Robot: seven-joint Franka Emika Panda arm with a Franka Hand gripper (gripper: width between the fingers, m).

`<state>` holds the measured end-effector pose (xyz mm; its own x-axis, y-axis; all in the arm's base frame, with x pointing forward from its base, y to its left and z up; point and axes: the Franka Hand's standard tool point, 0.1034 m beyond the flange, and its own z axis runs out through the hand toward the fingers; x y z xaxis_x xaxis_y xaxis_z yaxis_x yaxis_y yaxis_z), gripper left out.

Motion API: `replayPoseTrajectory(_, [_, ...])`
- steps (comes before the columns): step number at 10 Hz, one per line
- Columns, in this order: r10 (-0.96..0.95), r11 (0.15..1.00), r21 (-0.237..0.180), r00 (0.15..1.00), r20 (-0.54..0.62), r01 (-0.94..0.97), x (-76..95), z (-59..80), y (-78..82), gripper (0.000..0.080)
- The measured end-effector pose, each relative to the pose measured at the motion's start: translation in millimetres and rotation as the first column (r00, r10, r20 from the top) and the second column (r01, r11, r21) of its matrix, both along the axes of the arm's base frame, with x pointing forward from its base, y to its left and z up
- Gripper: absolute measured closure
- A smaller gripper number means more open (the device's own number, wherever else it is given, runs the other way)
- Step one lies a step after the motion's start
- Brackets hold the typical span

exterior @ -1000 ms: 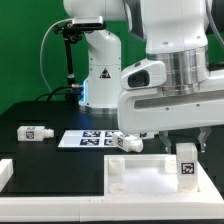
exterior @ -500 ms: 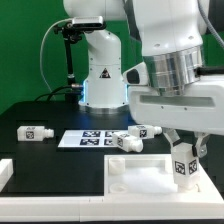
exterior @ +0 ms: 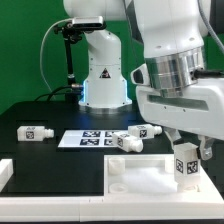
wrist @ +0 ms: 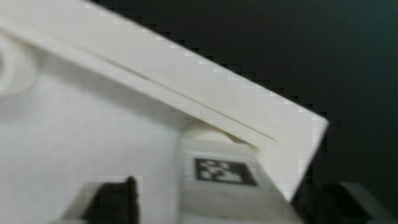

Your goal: Assemble one leg

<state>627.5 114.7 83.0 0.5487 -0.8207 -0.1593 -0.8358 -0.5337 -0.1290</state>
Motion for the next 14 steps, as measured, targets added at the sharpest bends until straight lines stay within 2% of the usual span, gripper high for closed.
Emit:
replayPoseTrajectory(1, [0.215,0.976,-0.026,0.977,0.003,-0.215,-0.6,1.7,-2.2,0.0213])
replayPoseTrajectory(2, [0.419,0.908,-0.044,0.908,0.022,-0.417,4.4,3.9,-3.5,0.0213])
replayPoseTrajectory(3, [0.527,0.85,-0.04,0.849,0.038,-0.525,7.6,4.4,-3.9,0.0163])
replayPoseTrajectory(4, [0.517,0.856,-0.059,0.853,0.069,-0.513,8.1,5.7,-4.4,0.0153])
replayPoseTrajectory(6, [0.653,0.758,-0.076,0.753,0.085,-0.648,6.0,4.2,-5.4,0.0151])
replayPoseTrajectory(7, [0.753,0.658,-0.114,0.652,0.089,-0.745,7.9,4.5,-6.7,0.0151])
replayPoseTrajectory(8, [0.894,0.447,-0.193,0.442,0.074,-0.873,13.3,4.8,-6.3,0.0151])
replayPoseTrajectory(9, [0.918,0.397,-0.199,0.391,0.071,-0.896,13.6,3.2,-6.1,0.0151])
replayPoseTrajectory(11, [0.906,0.422,-0.195,0.417,0.072,-0.885,13.5,3.0,-6.0,0.0164])
replayPoseTrajectory(12, [0.887,0.461,-0.19,0.455,0.074,-0.867,13.4,3.0,-5.5,0.0337])
replayPoseTrajectory(13, [0.838,0.545,-0.179,0.541,0.074,-0.819,13.3,2.9,-5.0,0.0516])
replayPoseTrajectory(14, [0.805,0.591,-0.172,0.588,0.074,-0.788,13.3,2.9,-5.1,0.0514])
